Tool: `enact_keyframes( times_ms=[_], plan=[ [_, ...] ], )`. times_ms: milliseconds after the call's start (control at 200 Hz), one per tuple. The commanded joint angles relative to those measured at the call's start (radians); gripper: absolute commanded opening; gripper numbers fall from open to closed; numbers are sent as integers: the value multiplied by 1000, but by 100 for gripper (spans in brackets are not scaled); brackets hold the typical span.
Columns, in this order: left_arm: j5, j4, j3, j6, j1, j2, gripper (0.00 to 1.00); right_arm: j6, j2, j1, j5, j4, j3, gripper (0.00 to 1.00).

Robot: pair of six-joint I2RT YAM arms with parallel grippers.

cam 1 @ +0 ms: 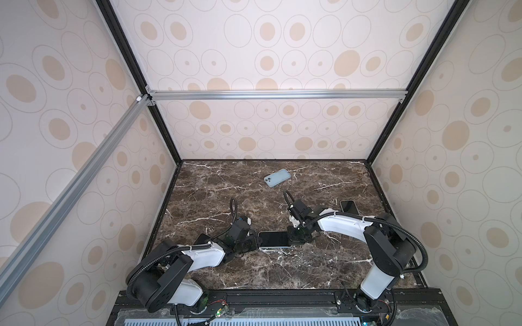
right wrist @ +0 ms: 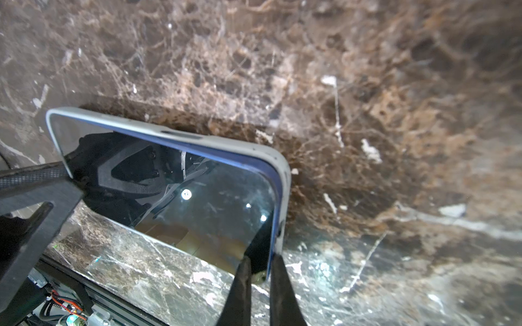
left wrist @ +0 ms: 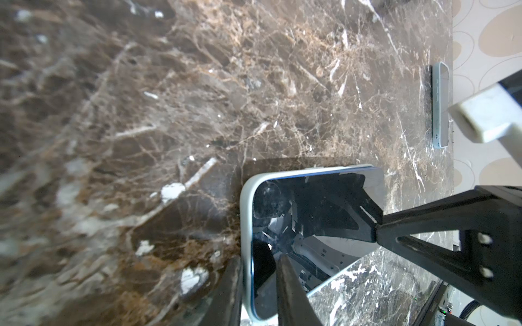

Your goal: Put the phone into the phone case

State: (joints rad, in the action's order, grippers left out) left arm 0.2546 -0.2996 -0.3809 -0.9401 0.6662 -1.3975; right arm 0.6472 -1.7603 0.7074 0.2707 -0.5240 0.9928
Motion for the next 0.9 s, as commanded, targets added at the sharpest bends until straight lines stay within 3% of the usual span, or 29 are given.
enact_keyframes(
  times_ms=[0, 525, 895],
  plan=[
    [33, 30, 14, -29, 31, -14, 22, -40, -390, 76, -71, 158, -171, 10],
    [37, 24, 10, -29, 37, -60, 22, -62, -467, 94, -122, 123, -113, 10],
    [-30, 53, -11, -9, 38, 12, 21, -46, -166, 106, -182, -70, -56, 10]
  ],
)
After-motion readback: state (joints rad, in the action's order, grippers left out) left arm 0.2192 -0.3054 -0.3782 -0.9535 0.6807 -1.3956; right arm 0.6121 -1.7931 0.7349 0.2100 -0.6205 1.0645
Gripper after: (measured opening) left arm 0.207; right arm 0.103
